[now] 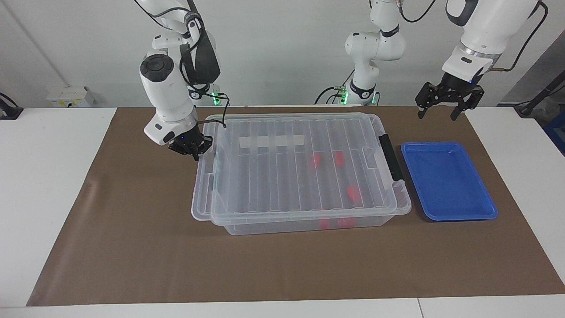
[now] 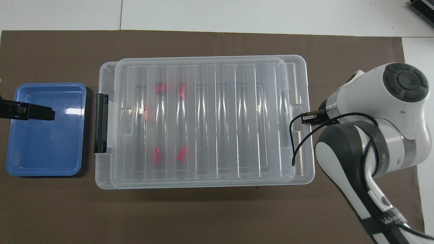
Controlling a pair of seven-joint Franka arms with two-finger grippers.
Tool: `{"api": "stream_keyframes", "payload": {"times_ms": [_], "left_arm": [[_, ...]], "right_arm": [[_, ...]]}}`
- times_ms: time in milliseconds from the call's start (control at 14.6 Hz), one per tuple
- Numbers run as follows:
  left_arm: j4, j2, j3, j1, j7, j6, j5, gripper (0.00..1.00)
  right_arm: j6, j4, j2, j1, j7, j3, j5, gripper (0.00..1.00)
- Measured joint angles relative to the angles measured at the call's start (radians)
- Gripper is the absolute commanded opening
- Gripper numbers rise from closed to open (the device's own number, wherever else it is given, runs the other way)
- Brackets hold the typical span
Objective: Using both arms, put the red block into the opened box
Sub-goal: 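Slide the clear lid back over the box with the right gripper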
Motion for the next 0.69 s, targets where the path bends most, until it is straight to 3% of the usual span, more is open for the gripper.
{"api": "stream_keyframes", "payload": {"times_ms": [685], "left_arm": [[0.000,0.000,0.049,0.000,0.000,-0.002,0.011,1.00]], "right_arm": [[-0.001,-0.015,-0.009,0.024,0.008,0.000,0.042,0.00]]}}
